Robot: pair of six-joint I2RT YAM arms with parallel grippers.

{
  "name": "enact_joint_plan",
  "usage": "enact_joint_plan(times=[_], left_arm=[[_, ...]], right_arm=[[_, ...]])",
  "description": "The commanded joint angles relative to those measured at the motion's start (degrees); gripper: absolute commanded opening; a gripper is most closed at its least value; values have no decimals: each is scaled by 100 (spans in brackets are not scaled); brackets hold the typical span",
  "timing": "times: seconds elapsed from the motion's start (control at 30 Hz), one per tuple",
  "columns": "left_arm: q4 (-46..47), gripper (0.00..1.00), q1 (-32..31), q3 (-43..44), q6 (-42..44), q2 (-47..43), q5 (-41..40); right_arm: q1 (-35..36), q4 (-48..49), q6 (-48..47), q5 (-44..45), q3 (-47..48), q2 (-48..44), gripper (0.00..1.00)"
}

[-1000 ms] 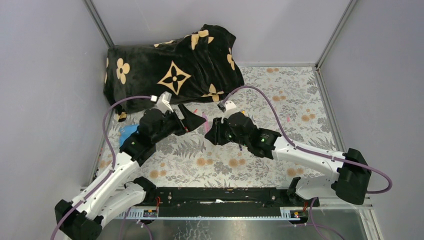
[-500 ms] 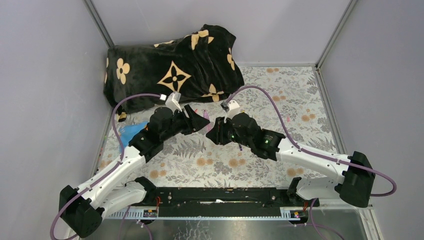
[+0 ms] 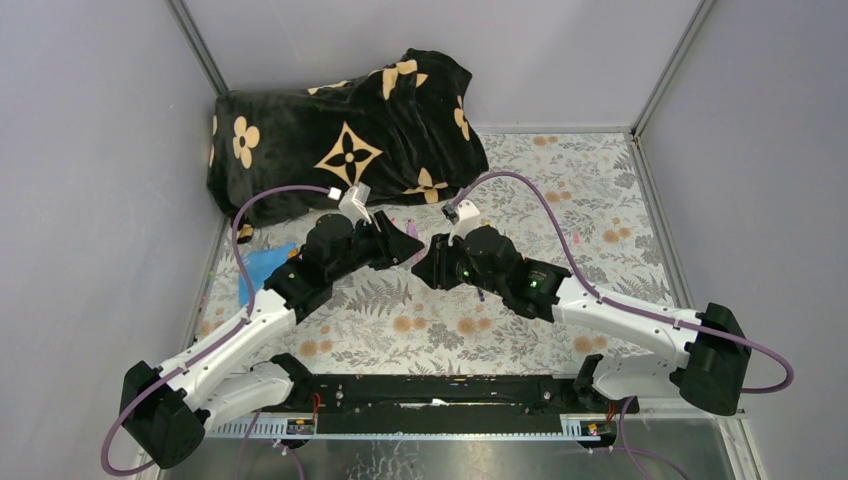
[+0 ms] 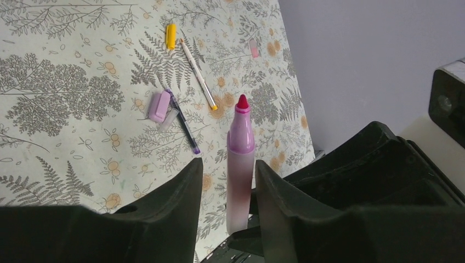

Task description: Insert the pens into the pen caps

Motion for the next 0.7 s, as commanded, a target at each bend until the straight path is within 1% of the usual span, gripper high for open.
enact_joint_plan(times=[0.0,0.17,0.23,0.27,0.33,0.47,0.57,0.67], left_arm=[[423,43,-65,127,105,8,7],[423,40,-75,90,113,10,26],[569,39,-75,94,113,28,58],[590,40,-75,100,118,43,80],[607,45,-71,110,128,62,100],[620,45,-75,111,131,98,111],[638,39,-82,103,131,108,109],[660,27,-84,98,131,125,123]], right_arm=[[35,487,-71,104,-17,-268,25],[31,623,-102,-20,-90,-319,26],[30,656,-97,-43,-103,-313,26],[37,677,-104,-73,-109,-305,26],[32,706,-108,-114,-114,-296,26],[32,692,-97,-107,-110,-286,26],[34,690,-91,-79,-123,-293,26],[34,637,-81,-24,-123,-286,27]])
